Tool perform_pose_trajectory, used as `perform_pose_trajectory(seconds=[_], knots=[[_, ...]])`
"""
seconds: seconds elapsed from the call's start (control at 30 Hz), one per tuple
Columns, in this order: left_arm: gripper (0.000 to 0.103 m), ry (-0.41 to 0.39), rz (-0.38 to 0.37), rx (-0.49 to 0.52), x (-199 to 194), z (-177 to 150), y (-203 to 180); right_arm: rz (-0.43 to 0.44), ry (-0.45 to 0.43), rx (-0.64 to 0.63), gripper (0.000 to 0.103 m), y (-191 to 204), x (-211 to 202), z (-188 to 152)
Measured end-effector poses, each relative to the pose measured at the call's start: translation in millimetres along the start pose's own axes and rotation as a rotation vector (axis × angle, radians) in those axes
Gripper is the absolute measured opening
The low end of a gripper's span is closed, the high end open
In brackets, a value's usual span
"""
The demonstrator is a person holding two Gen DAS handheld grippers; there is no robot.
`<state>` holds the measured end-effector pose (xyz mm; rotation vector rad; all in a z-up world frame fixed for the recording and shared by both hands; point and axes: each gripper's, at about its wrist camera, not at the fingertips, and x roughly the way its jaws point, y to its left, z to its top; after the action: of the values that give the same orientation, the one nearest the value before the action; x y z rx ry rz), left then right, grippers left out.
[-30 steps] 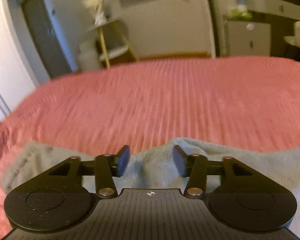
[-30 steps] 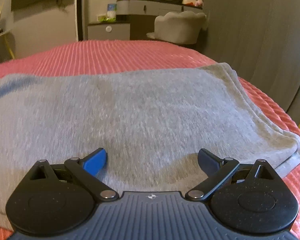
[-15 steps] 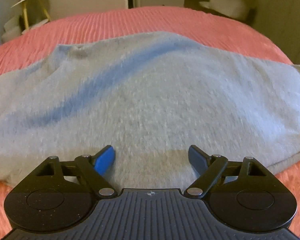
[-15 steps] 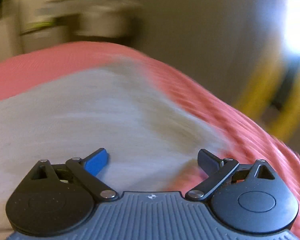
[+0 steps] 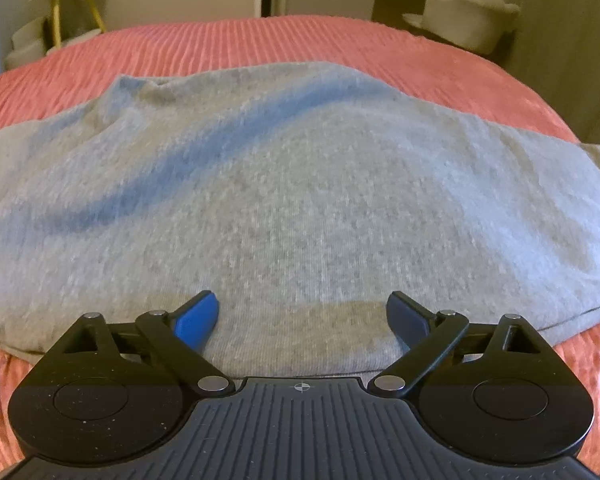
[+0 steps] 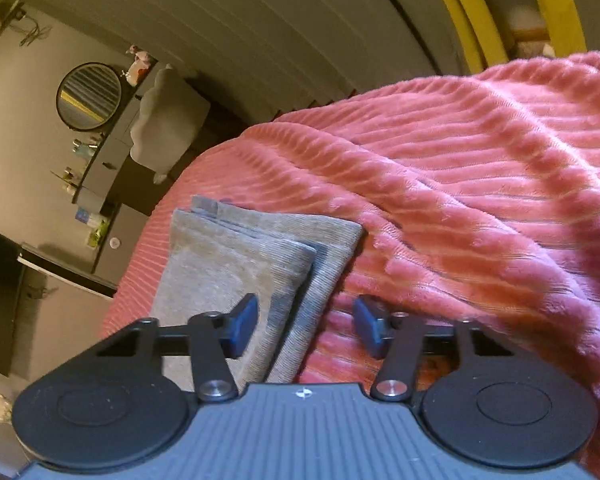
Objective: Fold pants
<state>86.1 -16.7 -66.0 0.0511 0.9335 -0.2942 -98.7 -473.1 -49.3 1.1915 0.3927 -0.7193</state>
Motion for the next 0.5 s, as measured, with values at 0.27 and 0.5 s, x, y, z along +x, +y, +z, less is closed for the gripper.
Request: perform_pose_trajectory(seconds=[0.27,0.5], knots=[[0.098,-0.004,0.005,0.018,4.2,0.5,-4.2,0.071,0.004,0.002,0.036,4.1,19.8,6.0],[0.1,-0.01,0.001,0.02,8.4,2.0,-4.6,0.053,0.026,-0.045,0.019,6.8,36.1,4.4]])
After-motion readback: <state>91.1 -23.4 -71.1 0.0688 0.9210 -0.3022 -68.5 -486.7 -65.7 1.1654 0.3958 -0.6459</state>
